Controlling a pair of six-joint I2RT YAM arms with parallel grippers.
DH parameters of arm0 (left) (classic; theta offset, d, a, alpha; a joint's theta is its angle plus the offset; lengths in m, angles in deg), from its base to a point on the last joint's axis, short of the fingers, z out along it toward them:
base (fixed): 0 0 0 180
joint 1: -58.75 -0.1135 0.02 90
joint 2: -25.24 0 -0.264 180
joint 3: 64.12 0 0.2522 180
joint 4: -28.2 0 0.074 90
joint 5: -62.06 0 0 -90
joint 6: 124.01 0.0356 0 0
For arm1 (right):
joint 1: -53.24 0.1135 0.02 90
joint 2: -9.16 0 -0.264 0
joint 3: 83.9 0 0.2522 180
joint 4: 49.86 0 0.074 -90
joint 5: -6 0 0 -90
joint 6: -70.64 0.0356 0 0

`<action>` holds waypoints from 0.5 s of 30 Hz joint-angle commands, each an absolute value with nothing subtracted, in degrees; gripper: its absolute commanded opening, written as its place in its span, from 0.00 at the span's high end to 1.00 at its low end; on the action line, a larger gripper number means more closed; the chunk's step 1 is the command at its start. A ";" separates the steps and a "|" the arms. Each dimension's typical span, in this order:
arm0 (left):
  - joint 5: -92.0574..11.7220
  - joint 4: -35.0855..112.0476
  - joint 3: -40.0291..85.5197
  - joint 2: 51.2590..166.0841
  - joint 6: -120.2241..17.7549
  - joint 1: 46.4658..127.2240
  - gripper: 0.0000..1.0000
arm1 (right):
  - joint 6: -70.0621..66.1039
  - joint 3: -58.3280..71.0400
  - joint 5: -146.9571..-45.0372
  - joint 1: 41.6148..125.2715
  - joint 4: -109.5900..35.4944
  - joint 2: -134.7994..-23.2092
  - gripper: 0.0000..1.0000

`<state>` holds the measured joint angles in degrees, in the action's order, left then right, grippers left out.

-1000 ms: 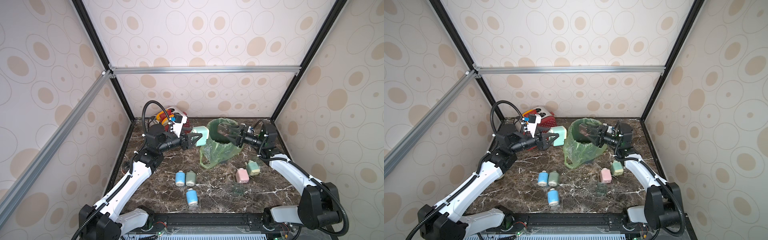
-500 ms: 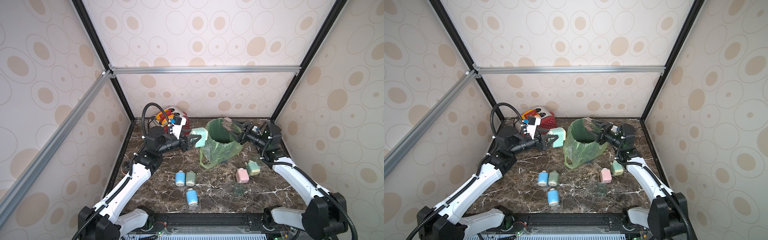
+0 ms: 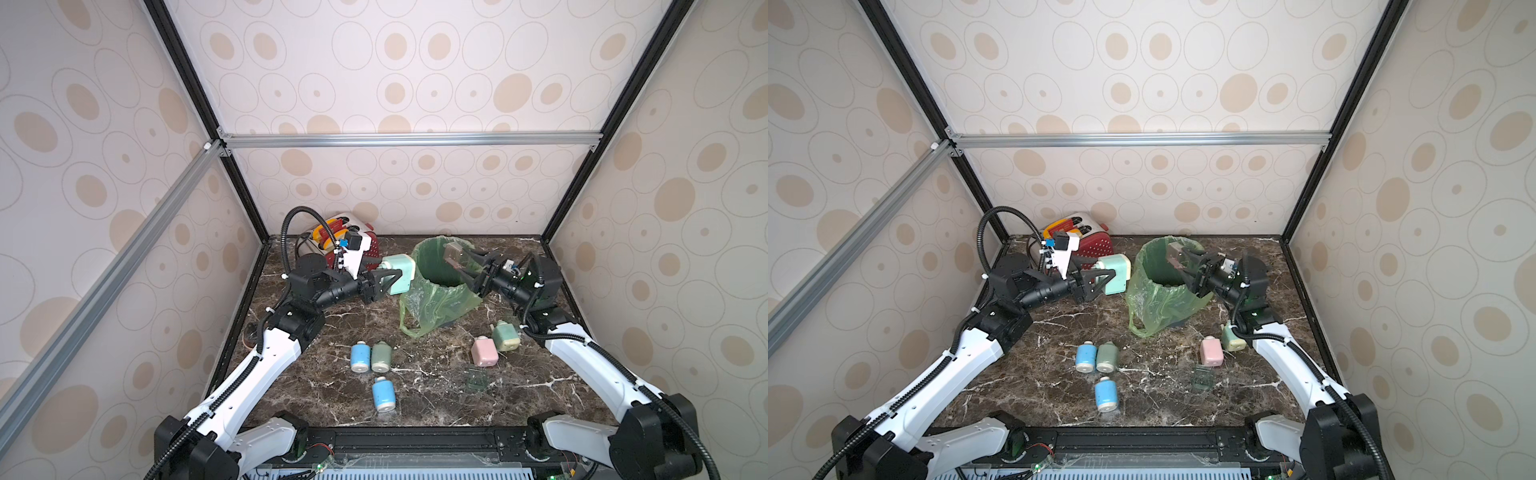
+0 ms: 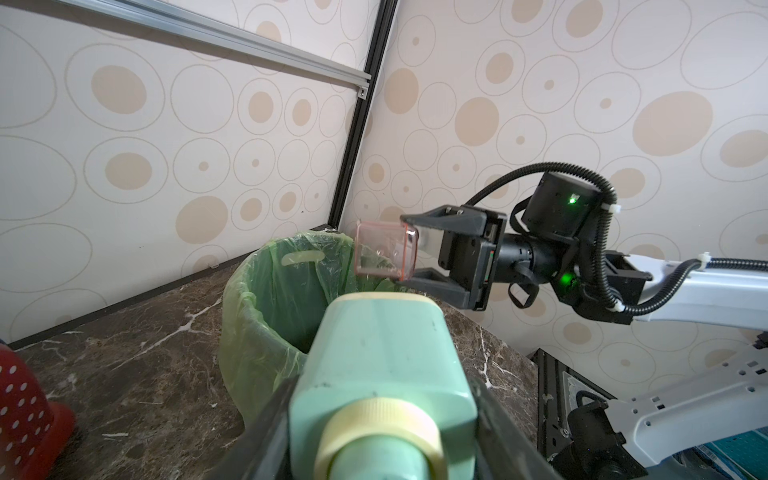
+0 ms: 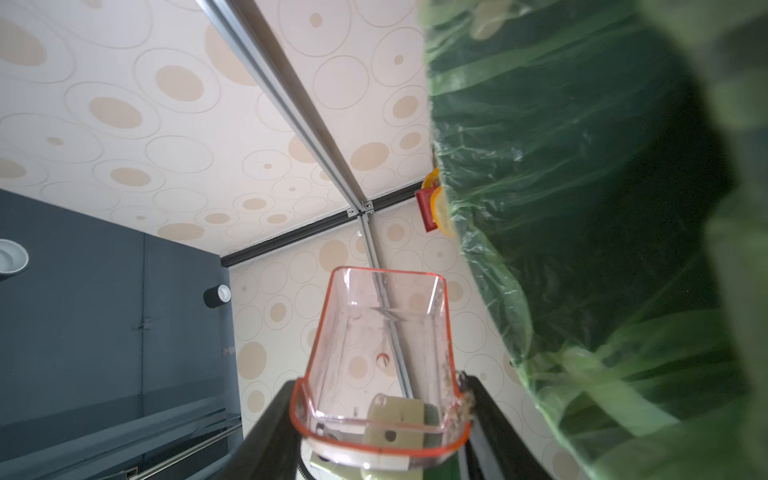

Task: Take out the pencil sharpener tray and clean the shavings
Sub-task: Pour the shavings into the trash bin.

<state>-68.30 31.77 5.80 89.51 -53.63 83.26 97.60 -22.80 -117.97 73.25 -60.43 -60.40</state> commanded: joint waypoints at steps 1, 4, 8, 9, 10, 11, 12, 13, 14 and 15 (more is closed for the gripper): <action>-68.38 27.82 6.42 88.42 -52.94 83.45 1.00 | 100.72 -19.04 -117.54 74.28 -63.29 -60.32 1.00; -68.38 27.82 6.42 88.52 -52.87 83.47 1.00 | 96.25 -13.18 -117.92 74.28 -58.02 -59.43 1.00; -68.43 27.64 6.33 88.48 -52.91 83.49 1.00 | 99.50 -18.80 -118.08 74.10 -62.70 -60.76 1.00; -68.46 27.64 6.33 88.41 -52.99 83.45 1.00 | 101.38 -21.64 -118.11 74.22 -65.88 -61.37 1.00; -68.48 27.64 6.25 88.37 -53.00 83.50 1.00 | 102.52 -23.72 -118.01 74.24 -67.82 -61.94 1.00; -68.46 27.64 6.24 88.34 -53.00 83.55 1.00 | 103.32 -25.46 -117.83 74.44 -69.10 -62.12 1.00; -68.46 27.64 6.16 88.35 -53.00 83.53 1.00 | 103.54 -26.35 -117.47 74.64 -69.27 -62.08 1.00; -68.43 27.64 6.15 88.29 -53.00 83.53 1.00 | 103.26 -26.47 -117.19 74.64 -68.69 -61.63 1.00; -68.46 27.64 6.22 88.35 -53.01 83.53 1.00 | 102.66 -25.93 -117.09 74.79 -67.78 -61.19 1.00; -68.52 27.61 6.24 88.26 -53.08 83.54 1.00 | 102.15 -25.05 -116.89 74.75 -66.90 -60.74 1.00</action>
